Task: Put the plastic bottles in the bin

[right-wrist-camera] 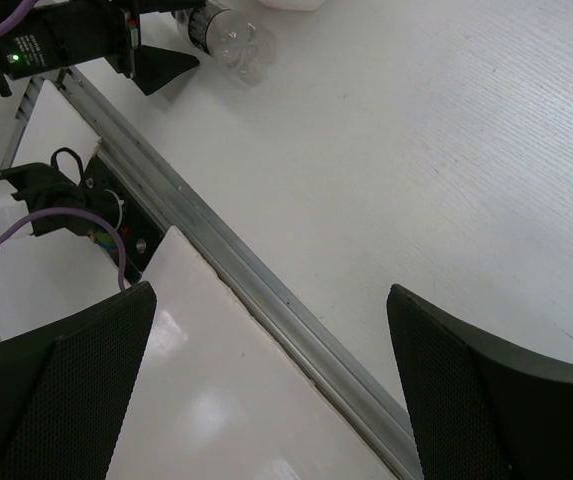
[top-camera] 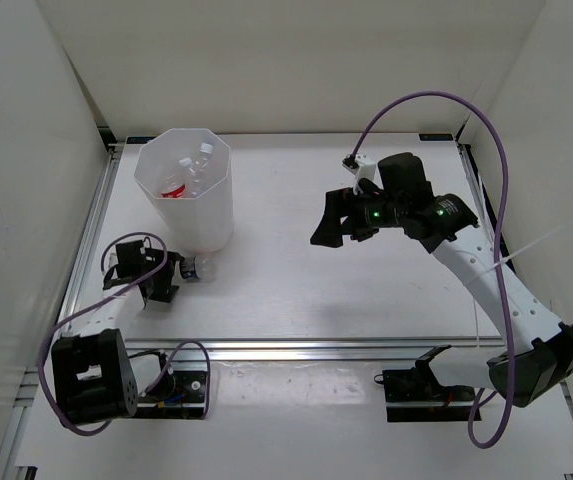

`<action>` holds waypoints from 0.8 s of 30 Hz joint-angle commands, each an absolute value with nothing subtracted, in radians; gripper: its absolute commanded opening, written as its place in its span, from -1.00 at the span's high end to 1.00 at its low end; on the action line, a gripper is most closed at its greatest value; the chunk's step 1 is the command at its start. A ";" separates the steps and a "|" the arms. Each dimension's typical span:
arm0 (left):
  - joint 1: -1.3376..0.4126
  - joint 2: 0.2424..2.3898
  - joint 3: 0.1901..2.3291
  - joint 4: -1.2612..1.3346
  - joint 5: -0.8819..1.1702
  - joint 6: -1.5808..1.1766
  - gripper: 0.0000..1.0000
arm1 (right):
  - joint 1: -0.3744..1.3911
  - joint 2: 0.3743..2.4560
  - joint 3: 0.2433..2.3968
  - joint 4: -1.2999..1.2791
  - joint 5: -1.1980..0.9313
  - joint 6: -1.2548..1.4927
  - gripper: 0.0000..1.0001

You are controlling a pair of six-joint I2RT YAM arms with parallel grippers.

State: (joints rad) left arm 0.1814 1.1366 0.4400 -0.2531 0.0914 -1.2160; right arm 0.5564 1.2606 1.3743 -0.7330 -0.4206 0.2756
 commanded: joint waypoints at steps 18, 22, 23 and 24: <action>0.252 0.571 0.566 -0.821 0.174 -1.060 0.23 | 0.552 1.279 1.373 -0.729 -0.403 0.241 -1.00; 0.262 0.520 0.947 -1.002 0.103 -0.924 0.20 | 0.552 1.289 1.373 -0.718 -0.416 0.250 -1.00; 0.262 0.538 1.013 -1.002 0.103 -0.907 0.20 | 0.552 1.298 1.373 -0.709 -0.416 0.250 -1.00; 0.262 0.593 1.076 -0.961 0.094 -0.875 0.16 | 0.552 1.298 1.373 -0.709 -0.416 0.250 -1.00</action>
